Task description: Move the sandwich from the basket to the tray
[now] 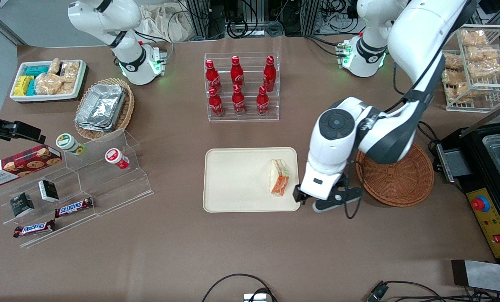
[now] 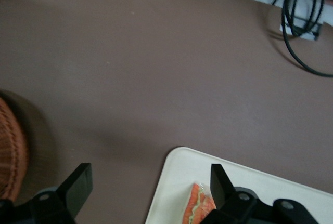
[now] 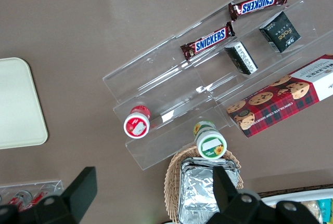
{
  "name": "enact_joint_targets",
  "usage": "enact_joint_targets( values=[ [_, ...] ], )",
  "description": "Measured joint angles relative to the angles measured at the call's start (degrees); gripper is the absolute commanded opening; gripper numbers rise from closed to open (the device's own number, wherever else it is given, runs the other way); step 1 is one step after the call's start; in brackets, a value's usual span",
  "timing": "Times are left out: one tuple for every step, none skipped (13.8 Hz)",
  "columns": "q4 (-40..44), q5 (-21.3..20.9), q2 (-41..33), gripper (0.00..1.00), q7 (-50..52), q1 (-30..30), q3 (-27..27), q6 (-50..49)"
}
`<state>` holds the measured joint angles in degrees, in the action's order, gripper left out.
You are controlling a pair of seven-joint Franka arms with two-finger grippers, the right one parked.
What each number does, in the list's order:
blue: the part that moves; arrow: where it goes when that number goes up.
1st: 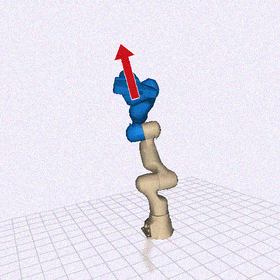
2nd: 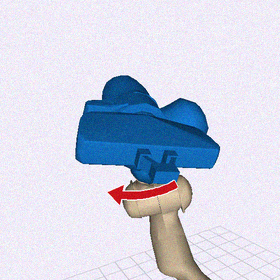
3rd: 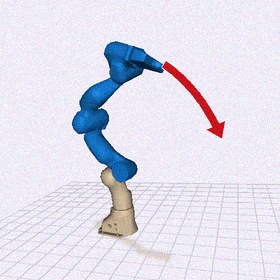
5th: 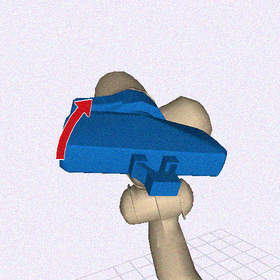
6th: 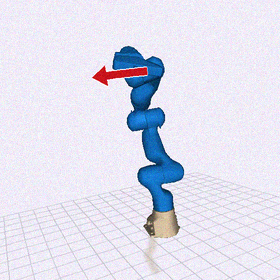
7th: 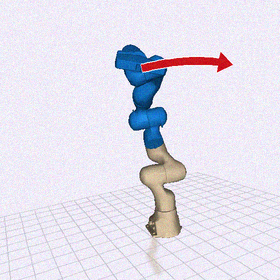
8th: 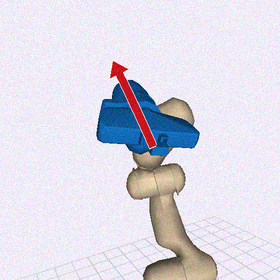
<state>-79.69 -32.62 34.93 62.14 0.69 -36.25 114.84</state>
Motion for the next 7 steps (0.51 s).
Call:
enact_joint_targets(
  values=[
    [0.5, 0.0, -0.4, 1.00, 0.0, -0.6, 0.1, -1.4],
    [0.8, 0.0, -1.0, 1.00, 0.0, -1.6, 0.1, -2.4],
    [0.8, 0.0, -1.5, 1.00, 0.0, -2.7, 0.1, -3.0],
    [0.8, 0.0, -1.9, 1.00, -0.1, -3.8, 0.1, -3.4],
    [0.8, 0.0, -2.2, 1.00, -0.1, -4.4, 0.1, -3.7],
    [0.8, 0.0, -2.4, 1.00, -0.1, -4.7, 0.1, -4.0],
    [0.8, 0.0, -2.5, 1.00, -0.1, -4.7, 0.1, -4.4]
  ],
)
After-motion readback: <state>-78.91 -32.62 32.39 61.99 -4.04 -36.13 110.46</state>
